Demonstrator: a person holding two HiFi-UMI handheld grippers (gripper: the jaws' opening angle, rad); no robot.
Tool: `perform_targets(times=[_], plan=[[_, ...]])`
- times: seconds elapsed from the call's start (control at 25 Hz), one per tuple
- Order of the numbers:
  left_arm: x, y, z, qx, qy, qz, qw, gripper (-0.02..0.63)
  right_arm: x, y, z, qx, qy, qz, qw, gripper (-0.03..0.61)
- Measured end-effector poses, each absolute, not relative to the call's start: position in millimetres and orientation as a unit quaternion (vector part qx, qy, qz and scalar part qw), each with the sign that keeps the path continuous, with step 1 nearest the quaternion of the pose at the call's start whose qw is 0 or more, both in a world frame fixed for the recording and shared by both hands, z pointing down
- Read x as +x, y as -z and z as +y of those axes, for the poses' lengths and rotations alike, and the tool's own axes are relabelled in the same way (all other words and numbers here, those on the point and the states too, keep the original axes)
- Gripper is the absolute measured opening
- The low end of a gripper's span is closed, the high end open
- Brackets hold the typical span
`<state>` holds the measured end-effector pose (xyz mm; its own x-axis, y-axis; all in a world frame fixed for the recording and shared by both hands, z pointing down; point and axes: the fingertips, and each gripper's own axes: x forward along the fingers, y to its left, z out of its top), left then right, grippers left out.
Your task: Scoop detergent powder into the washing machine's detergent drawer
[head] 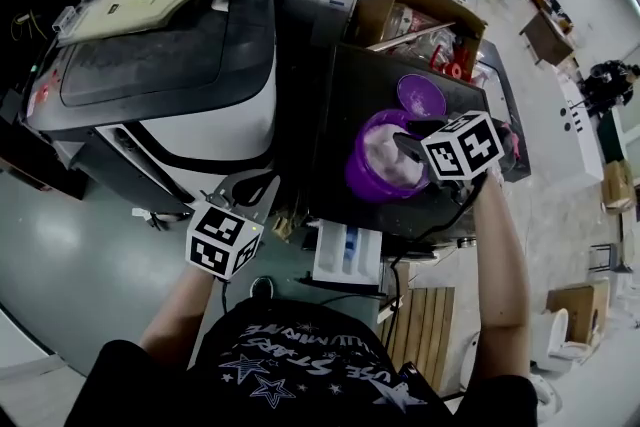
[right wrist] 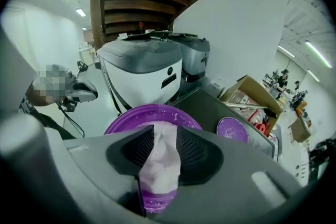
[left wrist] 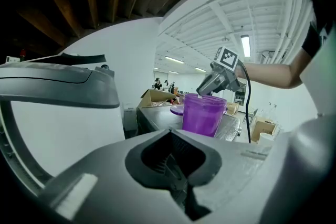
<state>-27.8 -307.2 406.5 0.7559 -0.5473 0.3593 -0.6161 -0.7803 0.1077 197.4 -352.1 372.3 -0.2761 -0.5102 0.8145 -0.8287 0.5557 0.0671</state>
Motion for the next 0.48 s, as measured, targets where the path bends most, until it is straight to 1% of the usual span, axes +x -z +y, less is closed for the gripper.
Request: perform_targets(times=[0.16,0.32,0.48], plan=[[-35.4,-412.9,-311.1,0.929,-0.157,-0.313,0.118,0.002,193.1,-381.6,-354.8,0.402,-0.219,-0.766,0.451,0.139],[-43.5,-418.6,-313.6,0.926,-0.159,-0.317,0.125,0.002,191.9,-389.6,-354.0,0.385,-0.238,-0.753,0.478,0.072],[-50.6,-422.6,-316.3,0.924,-0.160,-0.322,0.131,0.002,188.9,-390.5,-347.9,0.376,-0.250,-0.752,0.481,0.061]])
